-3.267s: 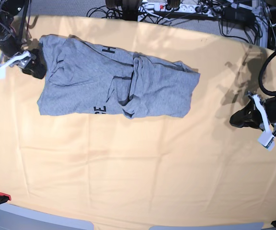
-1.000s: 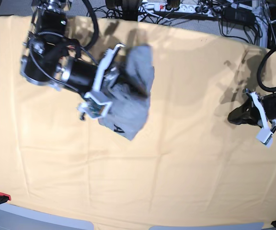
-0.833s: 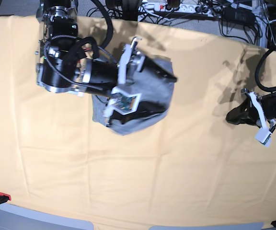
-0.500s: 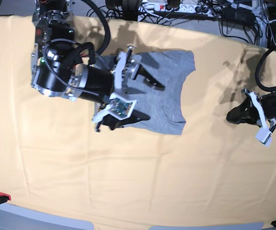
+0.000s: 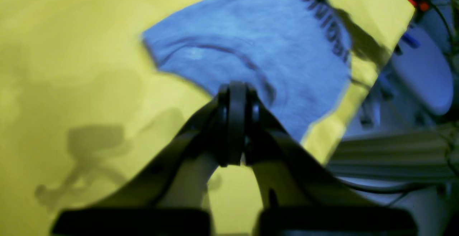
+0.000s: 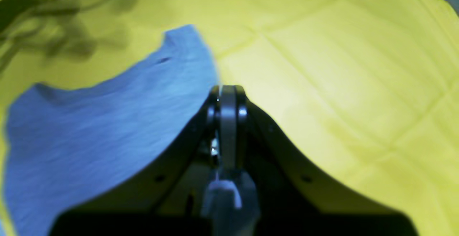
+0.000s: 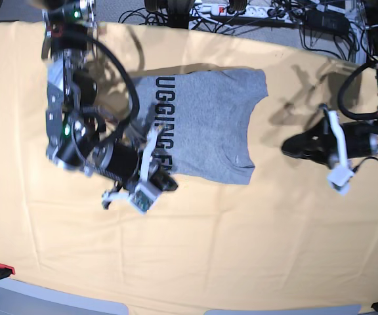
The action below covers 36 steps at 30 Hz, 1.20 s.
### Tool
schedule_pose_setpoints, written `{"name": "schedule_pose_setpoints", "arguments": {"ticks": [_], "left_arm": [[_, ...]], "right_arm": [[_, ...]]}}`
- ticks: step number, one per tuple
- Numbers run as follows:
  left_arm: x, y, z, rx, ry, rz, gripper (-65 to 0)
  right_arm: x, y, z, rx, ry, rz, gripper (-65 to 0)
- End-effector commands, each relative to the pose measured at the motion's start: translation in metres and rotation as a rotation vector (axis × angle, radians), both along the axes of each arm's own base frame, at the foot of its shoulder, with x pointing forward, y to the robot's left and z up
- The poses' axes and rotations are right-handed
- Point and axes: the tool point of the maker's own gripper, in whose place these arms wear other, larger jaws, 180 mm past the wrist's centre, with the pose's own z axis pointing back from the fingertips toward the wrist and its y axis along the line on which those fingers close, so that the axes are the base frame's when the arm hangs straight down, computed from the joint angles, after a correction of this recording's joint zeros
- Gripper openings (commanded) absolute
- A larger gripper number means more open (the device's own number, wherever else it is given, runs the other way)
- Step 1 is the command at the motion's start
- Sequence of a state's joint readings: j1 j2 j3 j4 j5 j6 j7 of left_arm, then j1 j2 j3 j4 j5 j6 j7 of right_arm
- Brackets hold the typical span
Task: Layout the t-shirt on the table in an organized manner, then fold the t-shirt properly
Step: 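Press and square the folded bundle's edges with both grippers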
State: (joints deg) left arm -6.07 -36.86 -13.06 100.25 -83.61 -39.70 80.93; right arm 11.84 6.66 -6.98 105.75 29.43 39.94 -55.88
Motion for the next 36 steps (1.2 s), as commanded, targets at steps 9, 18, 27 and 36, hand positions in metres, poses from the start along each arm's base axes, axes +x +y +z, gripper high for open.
{"name": "schedule_pose_setpoints", "arguments": {"ticks": [9,18,27,36], "left_arm": [[-0.076,-0.074,-0.012,0.043,0.019,-0.348,-65.0],[-0.092,-0.089,-0.076,0.245,0.002,-0.383,-65.0],[-0.074,-0.078,-0.092,0.370,-0.097,-0.344,-65.0],[-0.012,-0.051,-0.100,0.383,-0.120,-0.200,-65.0]], "right_arm": [[0.050,-0.015,-0.025,-0.019,0.108,-0.045,-65.0],[0.027,-0.038,-0.072,-0.221,0.262,0.027,-65.0],[-0.006,-0.060,-0.094,-0.349,0.367,0.108,-65.0],[-0.066,-0.059,-0.073,-0.224,0.490,0.286,-65.0]]}}
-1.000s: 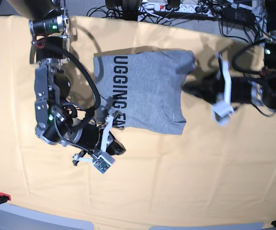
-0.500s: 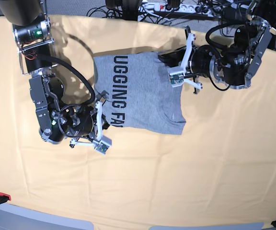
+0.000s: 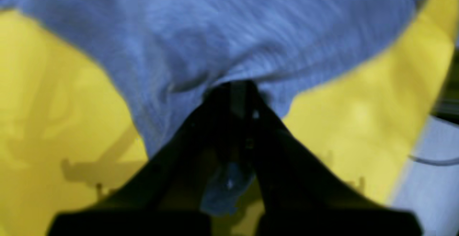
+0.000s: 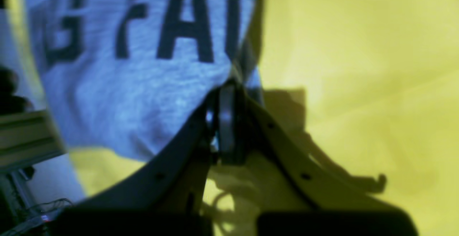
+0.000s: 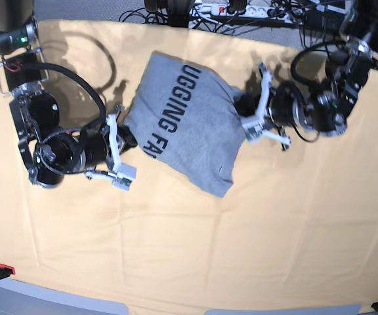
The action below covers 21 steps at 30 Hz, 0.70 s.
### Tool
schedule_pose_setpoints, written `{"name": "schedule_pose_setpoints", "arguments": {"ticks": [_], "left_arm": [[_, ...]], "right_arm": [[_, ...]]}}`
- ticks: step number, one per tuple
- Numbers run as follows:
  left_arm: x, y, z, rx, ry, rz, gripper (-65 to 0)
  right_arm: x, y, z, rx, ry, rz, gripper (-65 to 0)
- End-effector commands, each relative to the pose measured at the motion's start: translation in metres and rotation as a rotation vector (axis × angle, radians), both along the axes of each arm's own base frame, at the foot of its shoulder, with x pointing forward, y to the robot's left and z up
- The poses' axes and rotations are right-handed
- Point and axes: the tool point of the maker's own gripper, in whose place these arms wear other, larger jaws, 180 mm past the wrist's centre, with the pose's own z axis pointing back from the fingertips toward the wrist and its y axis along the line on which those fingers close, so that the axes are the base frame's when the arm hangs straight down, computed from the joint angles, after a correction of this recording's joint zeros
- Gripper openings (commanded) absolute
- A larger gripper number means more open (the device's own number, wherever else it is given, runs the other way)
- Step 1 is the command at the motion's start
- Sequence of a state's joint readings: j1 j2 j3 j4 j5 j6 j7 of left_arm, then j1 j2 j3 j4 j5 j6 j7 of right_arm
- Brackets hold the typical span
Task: Layout the t-shirt on the table in an organized manner, then fold the t-shirt properly
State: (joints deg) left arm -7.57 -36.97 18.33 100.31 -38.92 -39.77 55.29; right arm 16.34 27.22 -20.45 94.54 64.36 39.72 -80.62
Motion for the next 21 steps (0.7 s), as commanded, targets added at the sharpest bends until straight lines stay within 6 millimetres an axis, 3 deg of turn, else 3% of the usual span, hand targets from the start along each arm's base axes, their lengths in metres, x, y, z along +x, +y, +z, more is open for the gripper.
{"name": "schedule_pose_setpoints", "arguments": {"ticks": [1,4,9,13,16,21], "left_arm": [[0.022,0.004,0.014,-0.020,-0.051,0.019,-65.0],[0.057,0.015,0.021,-0.032,-0.080,0.083,-65.0],[0.116,0.016,0.039,-0.128,-0.125,0.190,-65.0],[0.142,0.013,0.056,-0.125,-0.148,0.206,-65.0],[0.146,0.017,0.074,-0.091,-0.123,0.189,-65.0],[0.134,0.030,0.114,-0.172,-0.030,0.183,-65.0]], "right_arm": [[-0.001,0.001,0.011,0.027,-0.028,0.016,-65.0],[-0.028,-0.003,0.004,0.007,-0.013,0.047,-65.0],[-0.071,-0.002,-0.006,-0.001,0.024,0.092,-65.0],[-0.090,-0.005,-0.007,0.016,0.039,0.069,-65.0],[-0.082,-0.013,0.002,0.035,0.002,0.011,-65.0],[-0.045,-0.043,0.022,0.053,-0.118,-0.156,-65.0]]}}
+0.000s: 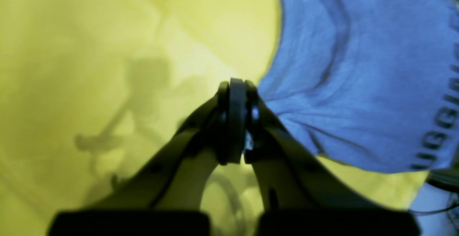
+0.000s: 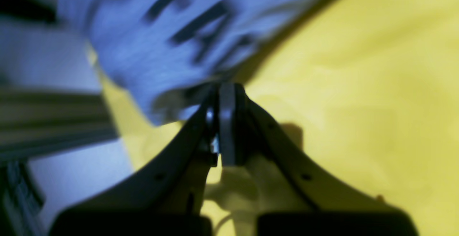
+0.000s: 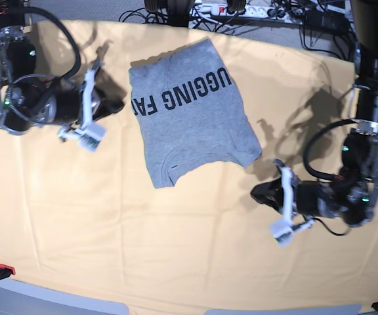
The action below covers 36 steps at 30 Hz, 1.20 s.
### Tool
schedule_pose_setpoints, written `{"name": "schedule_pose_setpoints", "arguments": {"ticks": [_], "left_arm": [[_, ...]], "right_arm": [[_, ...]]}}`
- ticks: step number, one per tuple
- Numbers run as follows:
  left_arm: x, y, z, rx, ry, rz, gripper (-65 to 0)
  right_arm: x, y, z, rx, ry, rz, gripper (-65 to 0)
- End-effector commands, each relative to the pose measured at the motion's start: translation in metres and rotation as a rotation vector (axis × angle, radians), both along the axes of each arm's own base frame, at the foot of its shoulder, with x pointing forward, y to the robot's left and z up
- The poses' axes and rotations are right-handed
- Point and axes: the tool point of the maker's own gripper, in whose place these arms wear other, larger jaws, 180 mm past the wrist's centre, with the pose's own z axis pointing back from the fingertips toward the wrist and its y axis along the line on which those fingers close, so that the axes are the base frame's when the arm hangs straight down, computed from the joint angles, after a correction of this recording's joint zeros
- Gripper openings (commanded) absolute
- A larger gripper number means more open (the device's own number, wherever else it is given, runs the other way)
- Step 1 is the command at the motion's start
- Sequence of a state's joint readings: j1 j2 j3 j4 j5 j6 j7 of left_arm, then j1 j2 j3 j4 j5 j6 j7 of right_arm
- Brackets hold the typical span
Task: Layout the t-shirt on the table in an organized manner, then fold the t-shirt properly
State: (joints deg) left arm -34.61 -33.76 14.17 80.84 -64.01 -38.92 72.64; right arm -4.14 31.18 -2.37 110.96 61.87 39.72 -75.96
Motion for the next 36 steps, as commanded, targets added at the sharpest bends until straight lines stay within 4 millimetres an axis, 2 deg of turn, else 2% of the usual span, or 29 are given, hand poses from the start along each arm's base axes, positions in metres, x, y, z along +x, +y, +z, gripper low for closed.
{"name": "schedule_pose_setpoints", "arguments": {"ticks": [1,3,5,10,12,15,22,29,33,36], "left_arm": [[0.004,0.008,0.025,-0.055,-0.035,0.015,-65.0],[-0.001,0.020,0.037,-0.119,-0.020,0.036,-65.0],[-0.002,0.034,0.045,-0.154,-0.022,0.075,-65.0],[-0.005,0.060,0.062,-0.265,-0.053,0.158,-65.0],[-0.009,0.067,0.063,-0.292,-0.052,0.180,-65.0],[-0.018,0.076,0.052,-0.277,-0.025,0.193,-65.0],[-0.033,0.077,0.032,-0.282,0.040,0.196,-65.0],[-0.037,0.076,0.028,-0.289,0.055,0.195,-65.0],[-0.037,0.075,0.029,-0.293,0.056,0.194,-65.0],[-0.037,0.075,0.029,-0.293,0.055,0.194,-65.0]], "right_arm": [[0.009,-0.003,0.011,0.017,-0.051,-0.021,-65.0],[0.016,-0.012,0.008,0.019,-0.058,-0.103,-65.0],[0.013,-0.013,0.000,0.036,-0.030,-0.150,-65.0],[-0.001,0.011,-0.012,0.121,0.027,-0.154,-65.0],[-0.008,0.018,-0.015,0.151,0.054,-0.155,-65.0],[-0.029,0.030,-0.017,0.207,0.119,-0.116,-65.0],[-0.078,0.050,-0.018,0.340,0.286,-0.059,-65.0],[-0.105,0.051,-0.028,0.344,0.361,-0.071,-65.0],[-0.115,0.054,-0.023,0.339,0.356,-0.054,-65.0],[-0.104,0.048,-0.016,0.262,0.266,-0.043,-65.0]]}}
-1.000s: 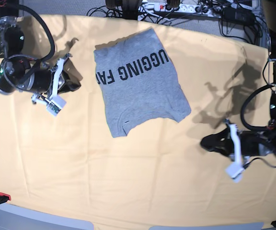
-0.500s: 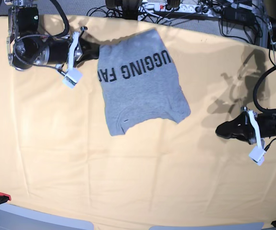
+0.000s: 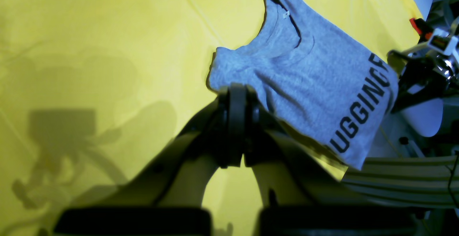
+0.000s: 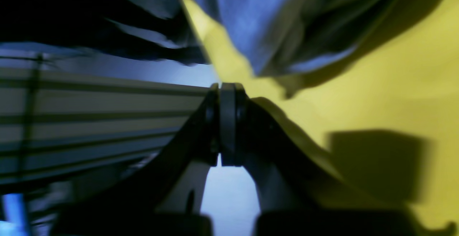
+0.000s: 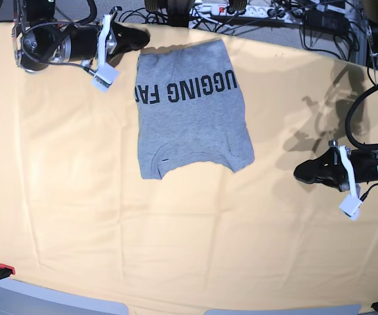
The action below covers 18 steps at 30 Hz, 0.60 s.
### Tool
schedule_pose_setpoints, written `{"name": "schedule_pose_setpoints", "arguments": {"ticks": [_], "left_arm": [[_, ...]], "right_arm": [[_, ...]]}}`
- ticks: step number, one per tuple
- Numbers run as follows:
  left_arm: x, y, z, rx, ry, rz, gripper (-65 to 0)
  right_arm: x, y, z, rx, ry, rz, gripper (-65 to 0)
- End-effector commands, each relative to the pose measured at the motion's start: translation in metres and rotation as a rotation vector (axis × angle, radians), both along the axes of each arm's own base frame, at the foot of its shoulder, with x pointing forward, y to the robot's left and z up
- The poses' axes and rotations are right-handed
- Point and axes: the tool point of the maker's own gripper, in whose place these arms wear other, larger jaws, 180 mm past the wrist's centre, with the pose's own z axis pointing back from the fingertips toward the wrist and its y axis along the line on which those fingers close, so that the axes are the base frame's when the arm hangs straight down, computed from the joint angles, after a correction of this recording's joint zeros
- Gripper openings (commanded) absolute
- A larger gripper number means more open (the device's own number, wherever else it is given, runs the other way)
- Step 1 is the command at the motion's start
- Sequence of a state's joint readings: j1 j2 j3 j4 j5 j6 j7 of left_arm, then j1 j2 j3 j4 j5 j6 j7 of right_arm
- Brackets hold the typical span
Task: Layout the t-shirt on the table in an organized manner, then fold the t-shirt properly
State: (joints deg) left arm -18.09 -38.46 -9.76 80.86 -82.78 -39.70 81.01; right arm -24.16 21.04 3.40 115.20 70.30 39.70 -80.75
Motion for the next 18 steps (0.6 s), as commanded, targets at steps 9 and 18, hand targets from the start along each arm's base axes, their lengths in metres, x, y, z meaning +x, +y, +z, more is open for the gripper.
{"name": "schedule_pose_setpoints", "arguments": {"ticks": [9,18], "left_arm": [[0.007,0.002,0.021,-0.019,-0.058,0.000,-65.0],[0.007,0.002,0.021,-0.022,-0.059,-0.001,-65.0]], "right_arm": [[0.074,-0.056,0.019,-0.205,-0.304,-0.269,-65.0],[0.065,-0.008,0.014,0.071,-0.188,-0.299,-65.0]]}}
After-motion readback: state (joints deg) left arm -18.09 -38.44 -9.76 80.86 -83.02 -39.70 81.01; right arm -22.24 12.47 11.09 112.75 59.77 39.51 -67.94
